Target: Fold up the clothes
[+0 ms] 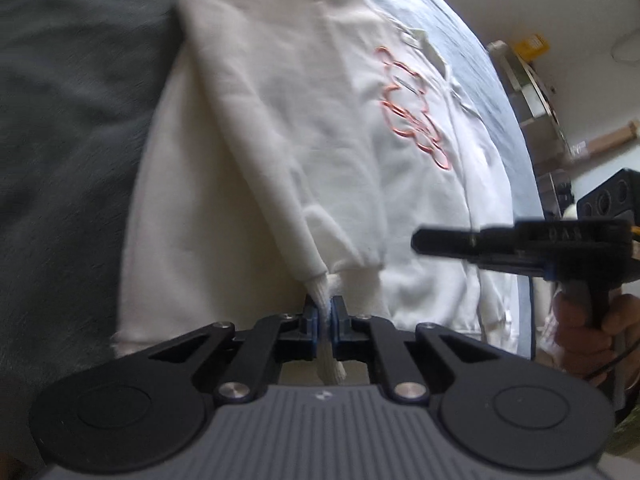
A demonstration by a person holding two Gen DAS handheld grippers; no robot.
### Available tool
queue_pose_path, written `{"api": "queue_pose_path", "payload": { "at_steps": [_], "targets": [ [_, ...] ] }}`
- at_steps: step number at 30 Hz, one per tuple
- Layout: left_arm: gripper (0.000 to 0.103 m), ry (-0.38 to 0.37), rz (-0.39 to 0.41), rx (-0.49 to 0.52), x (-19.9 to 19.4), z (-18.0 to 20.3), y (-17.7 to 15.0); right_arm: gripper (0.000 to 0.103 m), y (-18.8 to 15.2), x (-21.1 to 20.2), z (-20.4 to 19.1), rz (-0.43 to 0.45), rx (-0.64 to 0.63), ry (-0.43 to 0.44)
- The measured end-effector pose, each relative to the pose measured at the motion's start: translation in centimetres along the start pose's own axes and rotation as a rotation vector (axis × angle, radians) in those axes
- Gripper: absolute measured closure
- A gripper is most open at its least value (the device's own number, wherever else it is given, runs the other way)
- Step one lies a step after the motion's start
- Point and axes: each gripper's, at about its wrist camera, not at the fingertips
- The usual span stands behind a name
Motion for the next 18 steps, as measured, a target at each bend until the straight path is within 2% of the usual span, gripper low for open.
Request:
{"api": "queue_pose_path", "payload": {
  "at_steps": [3, 4, 5, 9, 12, 13, 14, 15, 18],
  "targets": [
    [0.096, -0.008, -0.012, -0.018, 0.5, -0.8, 0.1, 0.089, 1.2, 1.9, 0.2, -0.008, -0.022, -0.028],
    [0.096, -0.007, -0.019, -0.015, 0.8, -0.9, 0.2, 0.079, 1.6, 2.5, 0.3, -0.019, -0.025, -0.032],
    [0.096, -0.007, -0.022, -0.012, 1.0, -1.0, 0.1, 0.075, 1.9, 3.1, 0.5, -0.033, -0.025, -0.034],
    [0.096, -0.014, -0.021, -0.034, 1.6, -1.1, -0.2, 0.073, 2.1, 5.1, 0.5, -0.108, -0.036, -0.013],
    [0.096, -0.014, -0.015, -0.040, 1.9, -1.1, -0.5, 0.072, 1.4, 5.5, 0.1, -0.138, -0.075, -0.038],
    [0.096, -0.012, -0.011, -0.040, 1.9, -1.0, -0.5, 0.077, 1.1, 5.5, -0.1, -0.135, -0.089, -0.049],
    [0.096, -0.011, -0.007, -0.037, 1.7, -0.9, -0.6, 0.091, 1.0, 5.5, -0.3, -0.131, -0.097, -0.057],
    [0.097, -0.014, -0.004, -0.033, 1.4, -0.8, -0.6, 0.097, 1.0, 5.3, -0.5, -0.126, -0.101, -0.059],
    [0.097, -0.027, 0.008, 0.015, -0.8, -0.1, -0.6, 0.100, 0.5, 4.4, -1.1, -0.112, -0.104, -0.051]
  ]
}}
Point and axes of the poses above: each gripper's, at about its wrist camera, not at the fingertips, and x roughly the way its jaws point, z to its right, y to its top, and after that the axes turned 5 degrees about y, right-handed
